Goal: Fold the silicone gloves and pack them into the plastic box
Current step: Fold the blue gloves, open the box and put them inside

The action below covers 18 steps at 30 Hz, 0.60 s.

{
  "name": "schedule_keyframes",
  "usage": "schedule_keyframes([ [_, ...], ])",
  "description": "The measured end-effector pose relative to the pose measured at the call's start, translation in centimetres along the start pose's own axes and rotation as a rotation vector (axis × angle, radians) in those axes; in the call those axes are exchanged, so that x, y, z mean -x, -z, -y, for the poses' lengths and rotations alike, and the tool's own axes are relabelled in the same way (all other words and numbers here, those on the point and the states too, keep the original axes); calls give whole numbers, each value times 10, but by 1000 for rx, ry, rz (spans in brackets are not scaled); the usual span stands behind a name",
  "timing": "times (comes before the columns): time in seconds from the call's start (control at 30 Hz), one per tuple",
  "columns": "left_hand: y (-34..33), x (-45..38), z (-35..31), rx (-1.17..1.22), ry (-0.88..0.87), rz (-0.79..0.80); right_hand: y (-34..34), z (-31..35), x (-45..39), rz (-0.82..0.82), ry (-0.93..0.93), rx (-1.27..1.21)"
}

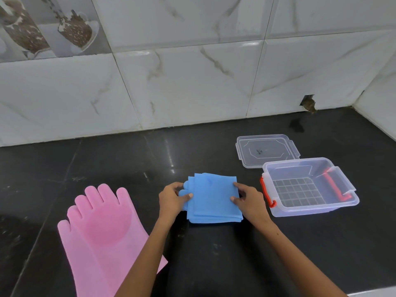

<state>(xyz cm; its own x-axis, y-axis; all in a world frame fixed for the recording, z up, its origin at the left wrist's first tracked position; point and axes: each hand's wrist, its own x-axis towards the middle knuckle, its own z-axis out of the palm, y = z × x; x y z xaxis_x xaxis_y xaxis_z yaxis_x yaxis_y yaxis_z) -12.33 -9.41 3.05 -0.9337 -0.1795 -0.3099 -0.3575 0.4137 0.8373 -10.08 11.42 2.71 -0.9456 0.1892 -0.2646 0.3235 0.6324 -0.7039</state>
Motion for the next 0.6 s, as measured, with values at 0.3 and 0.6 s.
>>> schedule_keyframes([
  [0.3, -5, 8, -5, 15, -82, -112, 6, 6, 6, -39, 0, -78],
  [0.6, 16, 18, -21, 19, -172, -164, 18, 26, 16, -65, 90, -132],
])
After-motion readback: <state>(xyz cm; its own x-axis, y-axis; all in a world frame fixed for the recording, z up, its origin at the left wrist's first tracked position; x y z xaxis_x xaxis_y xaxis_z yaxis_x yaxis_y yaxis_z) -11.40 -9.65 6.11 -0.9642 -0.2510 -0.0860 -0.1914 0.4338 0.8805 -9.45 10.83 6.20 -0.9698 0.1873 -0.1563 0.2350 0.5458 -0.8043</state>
